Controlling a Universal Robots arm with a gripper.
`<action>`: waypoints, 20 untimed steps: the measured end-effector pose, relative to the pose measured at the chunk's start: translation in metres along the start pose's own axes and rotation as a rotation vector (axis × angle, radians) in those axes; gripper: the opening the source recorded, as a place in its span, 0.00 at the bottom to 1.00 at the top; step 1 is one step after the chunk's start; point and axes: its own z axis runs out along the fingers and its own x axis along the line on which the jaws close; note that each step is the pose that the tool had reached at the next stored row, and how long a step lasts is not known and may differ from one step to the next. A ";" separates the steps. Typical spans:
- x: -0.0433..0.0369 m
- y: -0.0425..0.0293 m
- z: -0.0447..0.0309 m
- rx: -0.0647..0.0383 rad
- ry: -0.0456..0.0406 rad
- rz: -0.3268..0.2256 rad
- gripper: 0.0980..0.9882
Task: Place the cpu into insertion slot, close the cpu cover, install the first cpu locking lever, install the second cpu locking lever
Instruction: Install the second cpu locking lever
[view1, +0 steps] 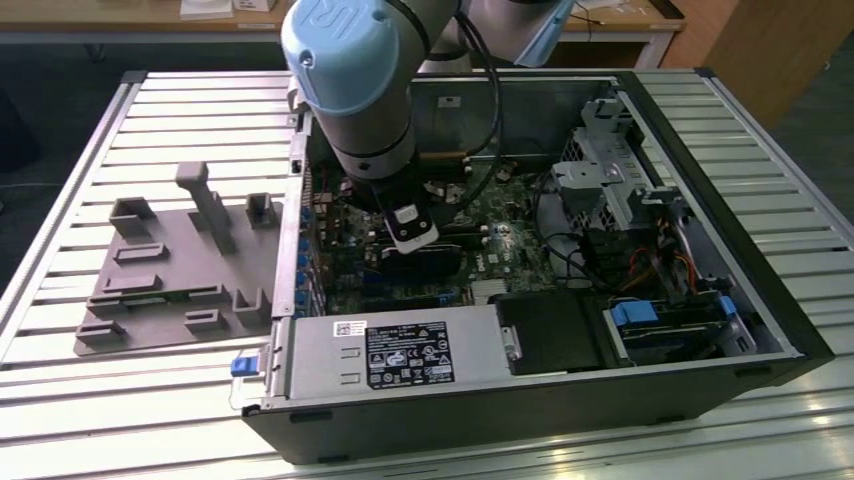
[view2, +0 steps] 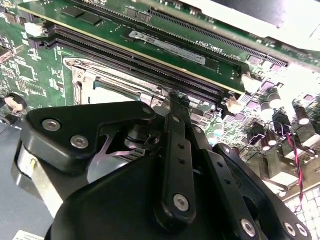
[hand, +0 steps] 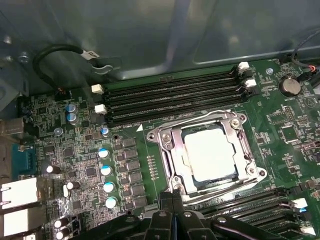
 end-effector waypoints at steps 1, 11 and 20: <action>0.0002 0.0003 0.0006 -0.001 -0.0001 0.000 0.00; 0.0000 0.0041 -0.0060 0.000 0.0001 0.000 0.00; -0.0023 0.0126 -0.0295 0.018 -0.0037 -0.003 0.00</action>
